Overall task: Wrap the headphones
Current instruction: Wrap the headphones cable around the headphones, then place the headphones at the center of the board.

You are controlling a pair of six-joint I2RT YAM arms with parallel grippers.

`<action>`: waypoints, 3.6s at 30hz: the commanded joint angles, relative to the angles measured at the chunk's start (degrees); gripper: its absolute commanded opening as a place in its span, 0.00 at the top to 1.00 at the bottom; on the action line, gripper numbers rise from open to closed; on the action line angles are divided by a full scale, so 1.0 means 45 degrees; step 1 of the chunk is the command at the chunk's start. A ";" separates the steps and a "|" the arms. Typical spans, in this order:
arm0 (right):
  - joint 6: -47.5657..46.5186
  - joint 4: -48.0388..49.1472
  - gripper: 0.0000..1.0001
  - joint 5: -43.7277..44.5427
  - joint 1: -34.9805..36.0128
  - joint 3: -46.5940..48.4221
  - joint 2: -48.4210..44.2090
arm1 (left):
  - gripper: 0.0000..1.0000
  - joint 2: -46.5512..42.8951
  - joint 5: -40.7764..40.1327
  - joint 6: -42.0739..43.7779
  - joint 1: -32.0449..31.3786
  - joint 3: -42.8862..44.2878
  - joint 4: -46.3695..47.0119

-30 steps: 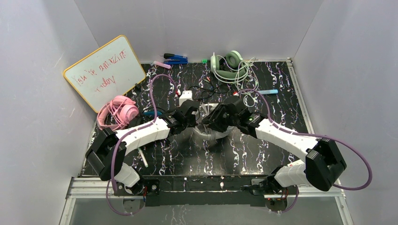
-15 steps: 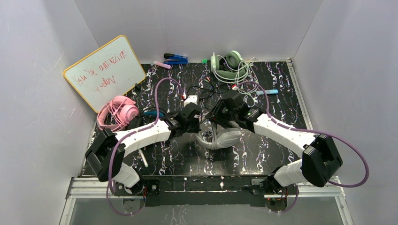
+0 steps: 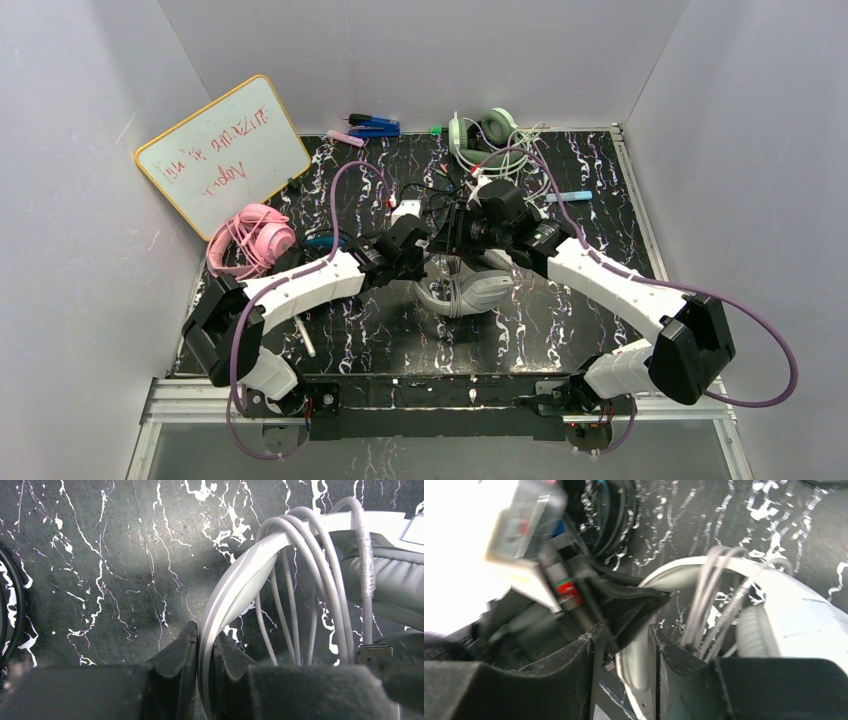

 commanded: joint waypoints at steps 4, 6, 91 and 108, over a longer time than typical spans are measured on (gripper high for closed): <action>-0.2785 -0.0638 0.53 -0.1477 -0.0049 0.1964 -0.0422 | 1.00 0.0007 0.0190 -0.0168 0.0013 0.1008 -0.0244; -0.3040 -0.1434 0.54 -0.1125 -0.0039 0.2274 -0.0432 | 1.00 0.0009 0.0133 -0.0168 0.0013 0.1017 -0.0297; -0.3998 -0.6382 0.71 0.2947 0.1240 0.3589 -0.0546 | 1.00 -0.0634 -0.0059 -0.0063 0.0013 0.0829 -0.0376; -0.3832 -0.6670 0.67 0.4406 0.1225 0.2978 -0.2706 | 1.00 -0.4343 -0.1201 0.0116 0.0027 -0.1704 -0.1624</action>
